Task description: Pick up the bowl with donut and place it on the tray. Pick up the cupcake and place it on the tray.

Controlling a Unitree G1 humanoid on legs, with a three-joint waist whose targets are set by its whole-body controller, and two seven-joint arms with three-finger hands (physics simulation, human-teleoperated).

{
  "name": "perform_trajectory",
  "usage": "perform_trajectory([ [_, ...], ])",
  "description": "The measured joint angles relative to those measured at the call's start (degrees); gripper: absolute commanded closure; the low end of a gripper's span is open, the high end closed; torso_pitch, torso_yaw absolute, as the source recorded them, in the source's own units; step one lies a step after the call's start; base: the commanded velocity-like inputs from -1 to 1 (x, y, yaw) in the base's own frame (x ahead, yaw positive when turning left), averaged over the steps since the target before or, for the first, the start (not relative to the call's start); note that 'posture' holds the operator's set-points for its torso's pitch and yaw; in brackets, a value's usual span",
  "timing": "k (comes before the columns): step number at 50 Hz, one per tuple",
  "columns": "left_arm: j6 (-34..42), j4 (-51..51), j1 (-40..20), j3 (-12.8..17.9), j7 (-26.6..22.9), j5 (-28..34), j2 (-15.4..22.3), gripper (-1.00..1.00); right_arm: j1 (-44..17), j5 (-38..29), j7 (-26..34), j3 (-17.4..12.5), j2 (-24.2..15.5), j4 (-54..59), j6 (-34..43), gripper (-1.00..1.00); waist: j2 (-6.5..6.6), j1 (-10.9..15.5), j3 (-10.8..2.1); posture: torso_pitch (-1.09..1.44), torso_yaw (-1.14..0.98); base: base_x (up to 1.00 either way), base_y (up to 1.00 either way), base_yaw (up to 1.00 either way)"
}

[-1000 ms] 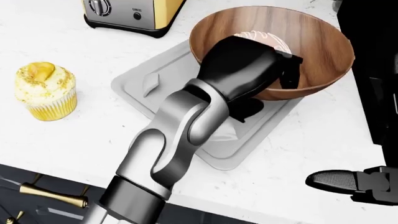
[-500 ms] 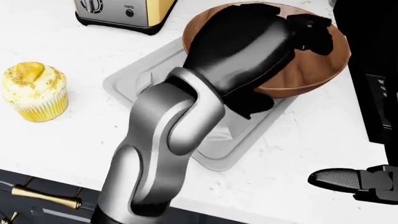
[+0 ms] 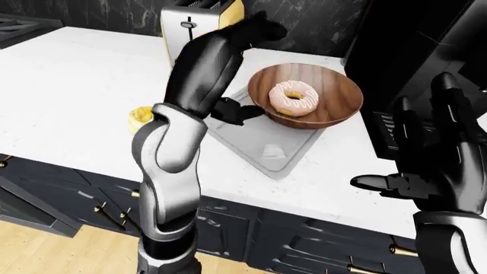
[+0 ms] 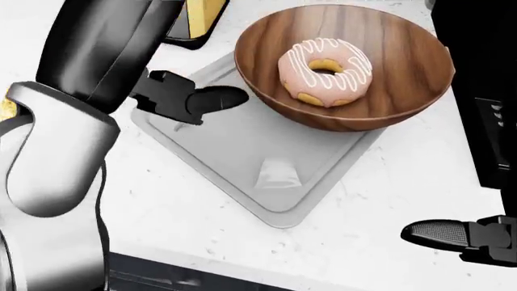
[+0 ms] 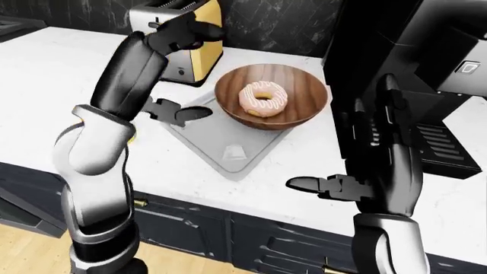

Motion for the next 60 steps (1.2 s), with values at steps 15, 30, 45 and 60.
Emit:
perform_trajectory([
  [15, 14.2, -9.7, 6.3, 7.3, 3.1, -10.9, 9.9, -0.36, -1.7, 1.0, -1.8, 0.2, -1.0, -2.0, 2.4, -1.0, 0.4, 0.1, 0.06, 0.0, 0.0, 0.0, 0.0, 0.0],
  [30, 13.6, 0.3, 14.3, 13.5, 10.7, -21.6, 17.2, -0.22, -1.2, 0.7, -1.4, 0.2, -0.7, -1.6, 1.9, -1.0, 0.97, 0.0, -0.04, 0.0, 0.0, 0.0, 0.0, 0.0],
  [45, 9.4, 7.1, 14.4, 16.6, 15.2, -23.6, 21.3, -0.87, -1.2, 1.0, -1.5, 0.0, -0.8, -1.5, 1.8, -1.0, 1.37, -0.1, -0.32, 0.0, 0.0, 0.0, 0.0, 0.0],
  [60, 1.4, 22.2, 14.5, 16.7, 20.1, -22.8, 23.0, -0.82, -1.1, 0.8, -1.5, 0.1, -0.7, -1.0, 1.4, -1.0, 1.49, -0.2, -0.47, 0.0, 0.0, 0.0, 0.0, 0.0],
])
